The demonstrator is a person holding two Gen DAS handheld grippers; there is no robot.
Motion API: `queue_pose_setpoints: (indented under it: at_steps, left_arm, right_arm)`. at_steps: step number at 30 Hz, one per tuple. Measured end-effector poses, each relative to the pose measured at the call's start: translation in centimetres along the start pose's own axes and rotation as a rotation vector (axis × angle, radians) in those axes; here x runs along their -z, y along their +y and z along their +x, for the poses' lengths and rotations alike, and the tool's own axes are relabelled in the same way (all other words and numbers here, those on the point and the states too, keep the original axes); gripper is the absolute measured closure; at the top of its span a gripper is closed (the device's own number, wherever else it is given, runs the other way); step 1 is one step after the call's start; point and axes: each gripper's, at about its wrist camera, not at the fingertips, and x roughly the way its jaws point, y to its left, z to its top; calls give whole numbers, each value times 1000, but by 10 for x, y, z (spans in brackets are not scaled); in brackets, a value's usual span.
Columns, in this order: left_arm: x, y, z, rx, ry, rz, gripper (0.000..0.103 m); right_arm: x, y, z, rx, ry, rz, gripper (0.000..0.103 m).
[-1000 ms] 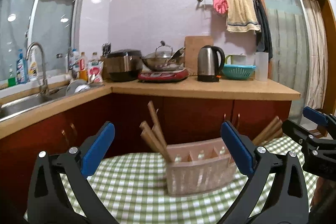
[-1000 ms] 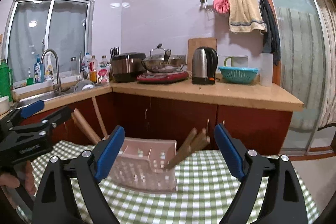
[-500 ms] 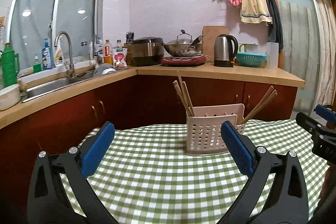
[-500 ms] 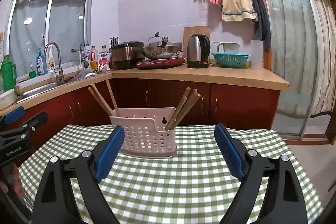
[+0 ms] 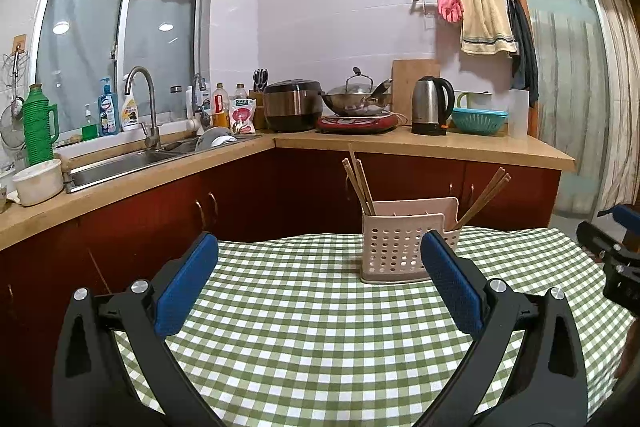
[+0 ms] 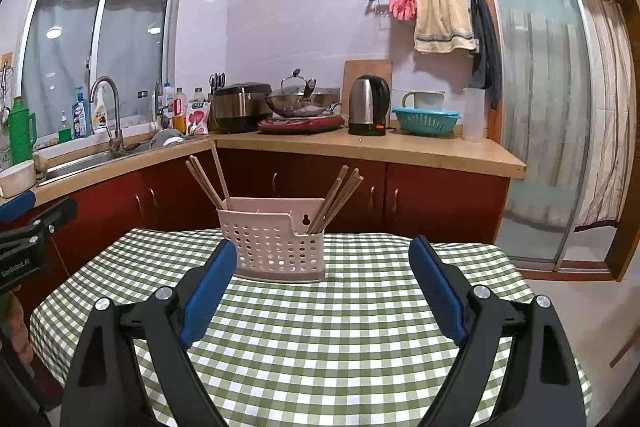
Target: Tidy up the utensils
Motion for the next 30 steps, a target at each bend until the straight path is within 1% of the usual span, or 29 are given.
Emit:
queue_pose_setpoints:
  at_steps: [8,14,30]
  left_arm:
    - [0,6,-13,-1,-14,-13,4]
    - [2,7,-16,-1,-16,-16,4]
    - [0,13,-21,0,-8,-24,4]
  right_arm:
    - [-4,-1,-13,11,-24,-5,18]
    - [-5,1,-19,13,-35,-11,18]
    - [-6,2,-20,15,-38,-14,18]
